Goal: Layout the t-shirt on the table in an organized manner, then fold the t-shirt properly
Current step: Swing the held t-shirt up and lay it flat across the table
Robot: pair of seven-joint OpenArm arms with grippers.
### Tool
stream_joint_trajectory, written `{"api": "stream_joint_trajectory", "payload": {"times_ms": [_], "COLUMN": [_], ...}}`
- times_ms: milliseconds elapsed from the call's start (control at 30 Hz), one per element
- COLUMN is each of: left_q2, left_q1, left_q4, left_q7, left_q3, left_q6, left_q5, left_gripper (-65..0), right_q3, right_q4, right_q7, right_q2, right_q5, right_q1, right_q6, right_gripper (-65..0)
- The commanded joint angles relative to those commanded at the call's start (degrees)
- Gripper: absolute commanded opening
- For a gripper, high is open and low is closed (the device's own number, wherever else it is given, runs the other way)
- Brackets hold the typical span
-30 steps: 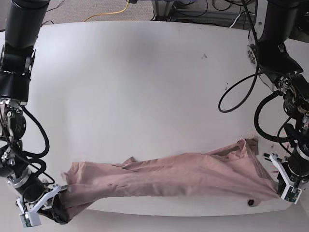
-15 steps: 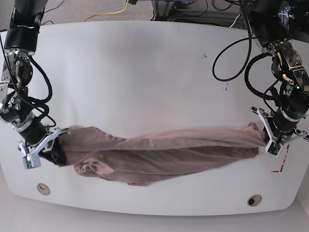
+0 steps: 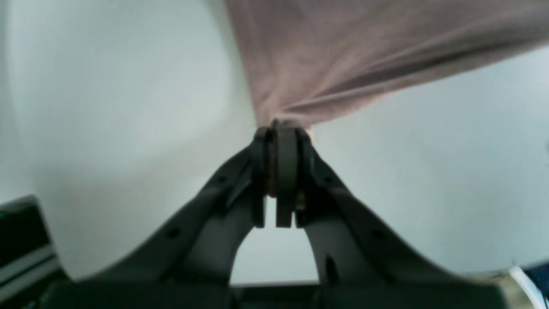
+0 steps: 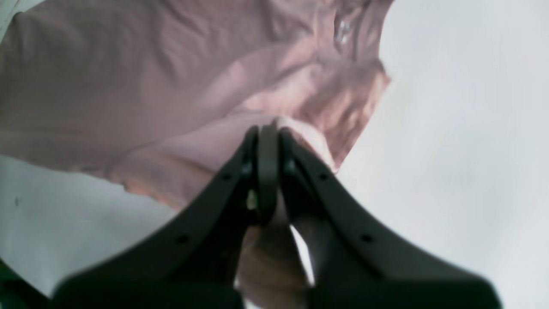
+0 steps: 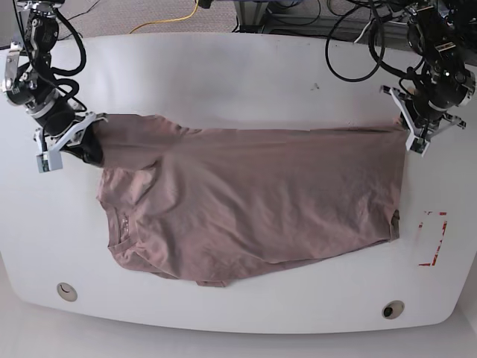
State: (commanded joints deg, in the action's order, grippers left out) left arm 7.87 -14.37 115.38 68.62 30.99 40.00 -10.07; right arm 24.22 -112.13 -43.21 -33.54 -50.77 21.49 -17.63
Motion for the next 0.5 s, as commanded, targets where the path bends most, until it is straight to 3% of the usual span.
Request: {"api": "stream_joint_trajectory", "payload": {"times_ms": [500], "left_q2": [-0.18], "left_q1": [-12.92], "left_q4": [0.0], "left_q7": [0.0], "left_q3": [8.44], "left_q6": [0.0], "left_q5": [0.09], "left_gripper": [-65.0], "right_q3": [0.09], "right_q4": [0.0], "right_q7": [0.0], "right_q2": [2.37], "right_q5": [0.09], "right_q1": [12.48], "right_q6": [0.0], "right_gripper": [-65.0]}}
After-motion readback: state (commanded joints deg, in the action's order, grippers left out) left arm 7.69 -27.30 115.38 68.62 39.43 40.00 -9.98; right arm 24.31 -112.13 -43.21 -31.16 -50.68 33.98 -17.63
